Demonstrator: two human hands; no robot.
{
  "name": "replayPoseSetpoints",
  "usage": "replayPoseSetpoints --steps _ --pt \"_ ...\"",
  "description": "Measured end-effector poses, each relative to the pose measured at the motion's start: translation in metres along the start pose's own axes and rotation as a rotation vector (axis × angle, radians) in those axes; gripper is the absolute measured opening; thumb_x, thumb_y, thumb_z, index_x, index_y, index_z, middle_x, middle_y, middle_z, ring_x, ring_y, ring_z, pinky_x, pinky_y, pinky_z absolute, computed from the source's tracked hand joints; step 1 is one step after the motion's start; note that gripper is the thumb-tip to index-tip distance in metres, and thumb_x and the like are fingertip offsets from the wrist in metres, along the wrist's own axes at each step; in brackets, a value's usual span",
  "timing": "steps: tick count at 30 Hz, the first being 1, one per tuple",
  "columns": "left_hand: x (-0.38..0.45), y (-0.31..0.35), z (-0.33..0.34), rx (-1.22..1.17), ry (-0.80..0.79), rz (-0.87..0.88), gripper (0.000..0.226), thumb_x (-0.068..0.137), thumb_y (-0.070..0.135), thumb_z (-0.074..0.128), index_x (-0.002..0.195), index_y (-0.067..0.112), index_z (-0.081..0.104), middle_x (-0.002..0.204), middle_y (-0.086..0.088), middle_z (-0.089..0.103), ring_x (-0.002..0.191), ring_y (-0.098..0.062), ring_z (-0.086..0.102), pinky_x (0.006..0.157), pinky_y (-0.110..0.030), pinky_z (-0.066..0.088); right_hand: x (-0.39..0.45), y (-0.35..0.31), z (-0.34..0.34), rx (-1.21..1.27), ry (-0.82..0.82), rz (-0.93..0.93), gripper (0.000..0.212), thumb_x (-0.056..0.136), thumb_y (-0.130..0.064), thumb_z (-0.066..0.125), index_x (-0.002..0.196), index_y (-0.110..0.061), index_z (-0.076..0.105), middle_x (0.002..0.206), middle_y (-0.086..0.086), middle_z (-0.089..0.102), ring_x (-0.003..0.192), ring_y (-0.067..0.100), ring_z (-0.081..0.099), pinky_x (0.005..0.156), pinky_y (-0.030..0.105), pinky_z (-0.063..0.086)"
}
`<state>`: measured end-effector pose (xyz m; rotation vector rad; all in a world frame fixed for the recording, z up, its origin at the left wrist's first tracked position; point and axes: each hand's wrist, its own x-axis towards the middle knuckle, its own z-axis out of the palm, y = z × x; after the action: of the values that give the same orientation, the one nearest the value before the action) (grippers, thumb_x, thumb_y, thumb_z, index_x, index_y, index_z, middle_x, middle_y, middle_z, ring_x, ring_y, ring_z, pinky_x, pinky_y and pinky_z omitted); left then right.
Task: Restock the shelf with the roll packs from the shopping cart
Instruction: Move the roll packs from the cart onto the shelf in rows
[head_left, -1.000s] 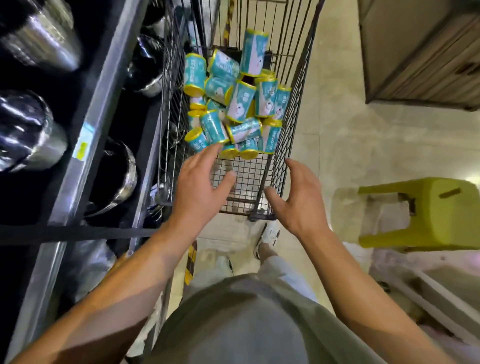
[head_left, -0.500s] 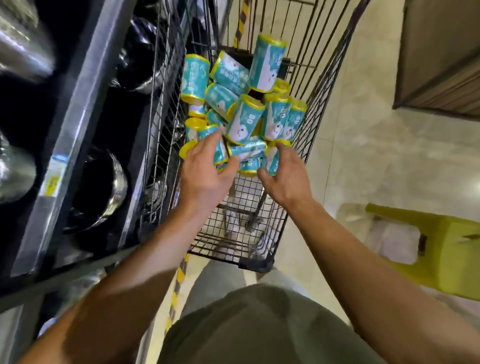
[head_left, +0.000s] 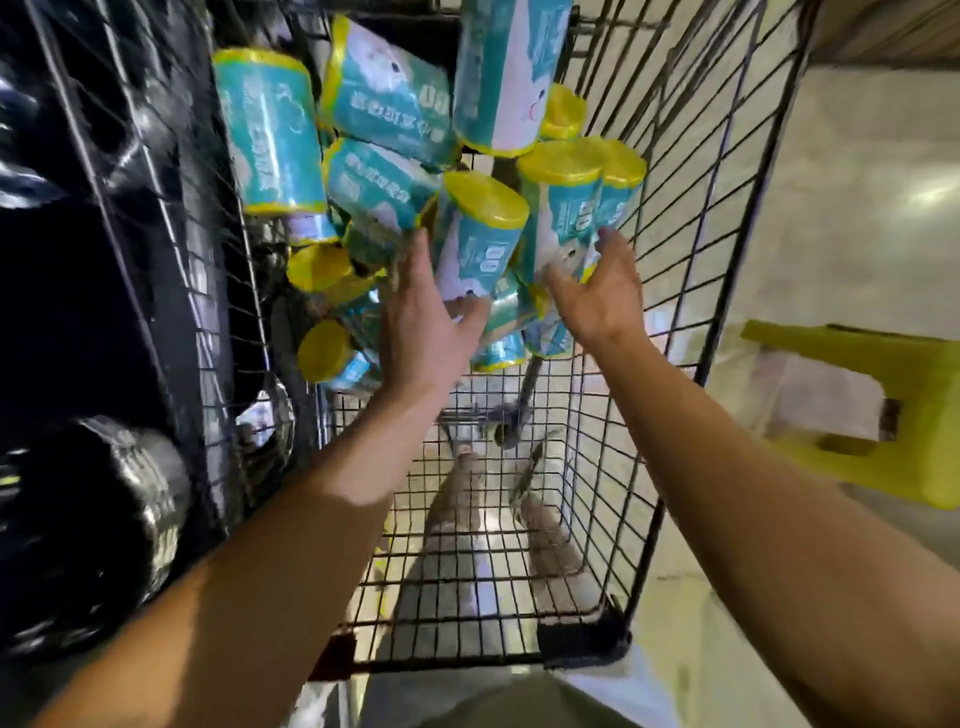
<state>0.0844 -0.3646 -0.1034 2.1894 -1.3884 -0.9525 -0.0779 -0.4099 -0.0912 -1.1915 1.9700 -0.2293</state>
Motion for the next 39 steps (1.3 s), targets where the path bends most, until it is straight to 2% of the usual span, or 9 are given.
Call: replayPoseSetpoints --steps 5,12,16,19,22,26,32,35,39 --pt "0.008 -0.003 0.03 -0.064 0.064 0.003 0.105 0.071 0.037 0.079 0.155 0.009 0.023 0.153 -0.018 0.03 0.131 -0.028 0.028 0.106 -0.036 0.033 0.024 0.0 0.022 0.085 0.077 0.041 0.093 0.068 -0.06 0.06 0.145 -0.011 0.042 0.138 0.01 0.054 0.124 0.024 0.055 0.105 0.04 0.046" --pt "0.019 -0.003 0.022 -0.116 0.011 0.015 0.105 0.066 0.034 0.087 0.153 0.012 0.033 0.144 -0.01 0.038 0.129 -0.017 0.031 0.105 -0.005 0.017 0.018 -0.004 0.013 0.136 0.145 0.105 0.065 0.072 -0.046 0.079 0.123 -0.016 0.052 0.114 -0.005 0.065 0.104 0.016 0.065 0.091 0.027 0.051" --pt "0.001 0.006 -0.011 -0.426 -0.017 -0.057 0.087 0.05 0.043 0.081 0.128 0.011 0.059 0.112 0.009 0.052 0.105 -0.005 0.051 0.089 -0.021 0.045 -0.015 -0.018 -0.005 0.274 0.116 0.151 0.063 0.069 -0.041 0.083 0.114 -0.011 0.05 0.104 -0.003 0.063 0.095 0.017 0.065 0.088 0.038 0.056" --pt "-0.028 0.014 -0.047 -0.62 -0.12 -0.135 0.063 0.049 0.042 0.08 0.11 0.038 0.063 0.118 0.002 0.065 0.099 -0.005 0.065 0.074 -0.019 0.052 -0.058 -0.029 -0.023 0.438 0.005 0.167 0.07 0.067 -0.033 0.083 0.122 -0.01 0.046 0.099 -0.003 0.063 0.081 0.01 0.066 0.067 0.027 0.057" --pt "-0.063 0.018 -0.08 -0.871 -0.21 -0.188 0.07 0.067 0.012 0.081 0.13 0.025 0.055 0.121 -0.002 0.069 0.097 -0.01 0.072 0.07 -0.021 0.055 -0.105 -0.033 -0.042 0.506 -0.14 0.117 0.054 0.076 -0.027 0.08 0.121 -0.01 0.055 0.092 -0.003 0.066 0.066 0.003 0.061 0.057 0.02 0.048" --pt "-0.109 0.029 -0.108 -0.981 -0.153 -0.191 0.062 0.079 -0.006 0.07 0.135 0.007 0.048 0.098 0.015 0.075 0.085 0.0 0.071 0.069 -0.015 0.052 -0.162 -0.027 -0.057 0.589 -0.253 0.051 0.041 0.078 -0.031 0.074 0.115 -0.015 0.068 0.1 -0.001 0.077 0.086 0.013 0.074 0.069 0.025 0.056" --pt "-0.171 0.05 -0.126 -1.046 -0.146 -0.154 0.066 0.071 0.004 0.073 0.129 0.026 0.049 0.098 0.015 0.076 0.089 -0.002 0.071 0.073 -0.022 0.055 -0.218 -0.011 -0.076 0.741 -0.299 0.015 0.061 0.076 -0.028 0.075 0.132 -0.014 0.055 0.123 0.013 0.07 0.108 0.033 0.07 0.095 0.054 0.056" --pt "-0.203 0.055 -0.132 -1.052 -0.129 -0.108 0.052 0.072 0.01 0.068 0.119 0.03 0.057 0.103 0.014 0.075 0.096 -0.005 0.07 0.082 -0.032 0.058 -0.241 0.0 -0.089 0.713 -0.259 -0.026 0.07 0.067 -0.033 0.079 0.129 -0.016 0.052 0.119 0.006 0.07 0.103 0.023 0.072 0.09 0.047 0.058" --pt "-0.255 0.062 -0.133 -1.105 -0.007 -0.087 0.068 0.07 0.008 0.072 0.135 0.022 0.054 0.115 0.006 0.073 0.106 -0.011 0.069 0.083 -0.029 0.055 -0.264 0.019 -0.112 0.639 -0.282 -0.169 0.058 0.071 -0.027 0.075 0.125 -0.016 0.058 0.112 0.004 0.074 0.098 0.021 0.073 0.082 0.036 0.06"
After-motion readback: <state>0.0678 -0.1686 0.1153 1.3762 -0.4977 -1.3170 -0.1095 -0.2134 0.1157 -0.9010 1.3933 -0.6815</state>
